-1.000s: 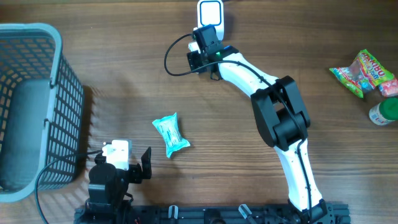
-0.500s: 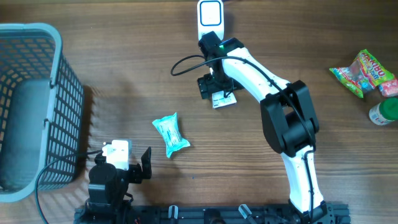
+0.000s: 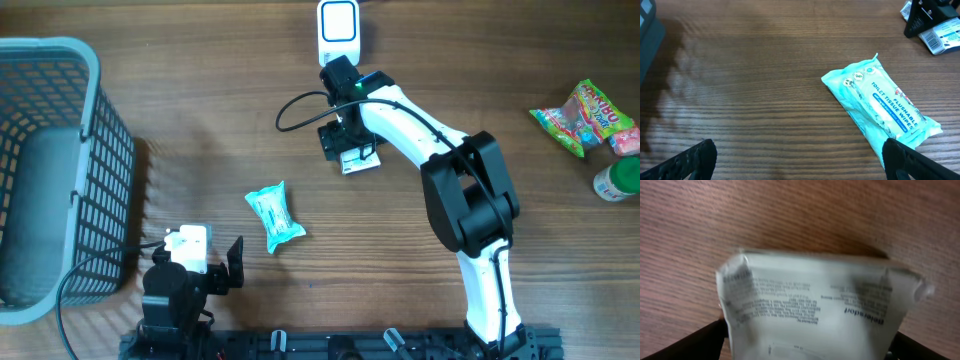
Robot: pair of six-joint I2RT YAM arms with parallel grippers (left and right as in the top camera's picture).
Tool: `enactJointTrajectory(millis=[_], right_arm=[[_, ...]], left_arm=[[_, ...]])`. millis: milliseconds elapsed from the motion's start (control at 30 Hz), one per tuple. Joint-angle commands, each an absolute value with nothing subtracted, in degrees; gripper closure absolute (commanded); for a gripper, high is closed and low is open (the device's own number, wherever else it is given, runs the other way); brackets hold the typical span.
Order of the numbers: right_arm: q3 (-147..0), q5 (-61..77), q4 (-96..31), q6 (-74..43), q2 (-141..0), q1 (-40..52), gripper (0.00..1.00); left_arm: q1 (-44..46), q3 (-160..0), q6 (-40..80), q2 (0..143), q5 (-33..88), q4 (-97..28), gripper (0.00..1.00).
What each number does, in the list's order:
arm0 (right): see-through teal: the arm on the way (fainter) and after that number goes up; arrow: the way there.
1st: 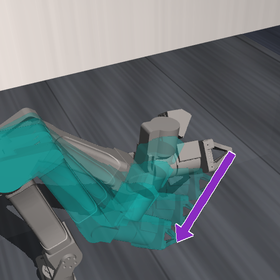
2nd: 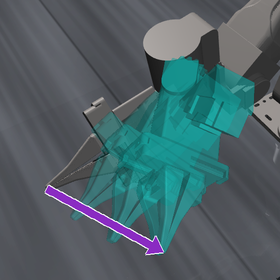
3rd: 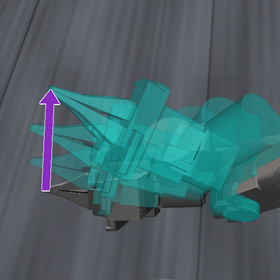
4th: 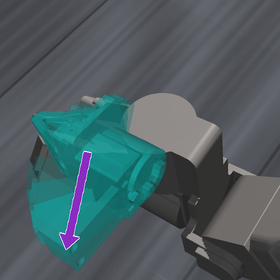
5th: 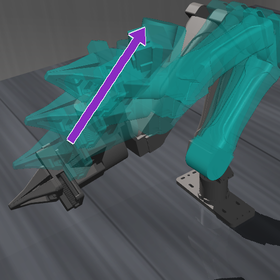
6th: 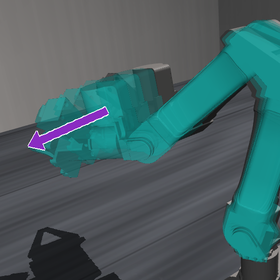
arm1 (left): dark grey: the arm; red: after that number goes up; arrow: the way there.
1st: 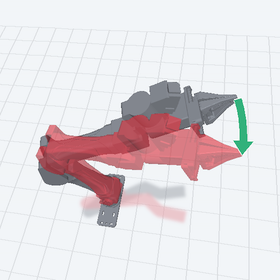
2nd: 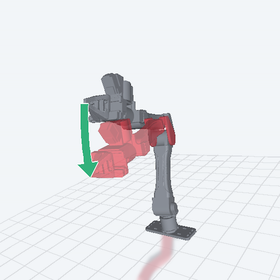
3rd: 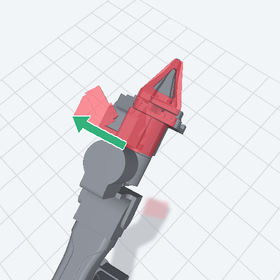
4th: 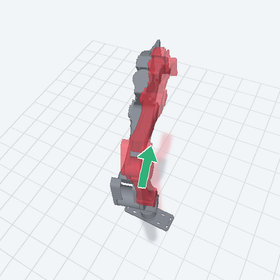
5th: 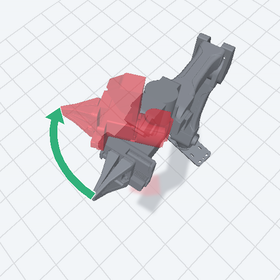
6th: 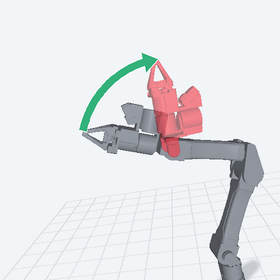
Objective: Scan the item barcode
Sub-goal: 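Hold the white packet under the scanner, adjusting its height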
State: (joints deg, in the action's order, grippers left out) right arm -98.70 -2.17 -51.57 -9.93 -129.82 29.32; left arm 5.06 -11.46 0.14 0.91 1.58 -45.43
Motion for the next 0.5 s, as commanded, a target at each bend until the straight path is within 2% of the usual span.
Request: enactJointTrajectory(millis=[0,67,133,267,300,333,467], right_arm=[[-96.92,-6.61,-48.47,-8.93,-133.4,29.34,0.12],[-96.92,-5.98,-46.94,-8.97,-133.43,29.04,0.13],[-96.9,-4.82,-47.05,-9.02,-133.53,28.86,0.2],[-96.9,-4.69,-47.09,-8.95,-133.62,28.84,0.48],[-97.17,-4.69,-46.78,-8.93,-133.6,28.86,0.51],[-97.93,-4.69,-46.74,-8.93,-133.6,28.86,0.54],[-102.69,-3.51,-49.36,-5.89,-132.99,28.86,0.55]], left_arm=[[4.64,-11.25,0.47,0.75,1.45,-45.28,0.0],[4.64,-11.25,0.47,0.75,1.45,-45.28,0.0],[4.64,-11.25,0.47,0.75,1.45,-45.28,0.0],[4.64,-11.25,0.47,0.75,1.45,-45.28,0.0],[4.64,-11.25,0.47,0.75,1.45,-45.28,0.0],[4.64,-11.25,0.47,0.75,1.45,-45.28,0.0],[4.64,-11.25,0.47,0.75,1.45,-45.28,0.0]])
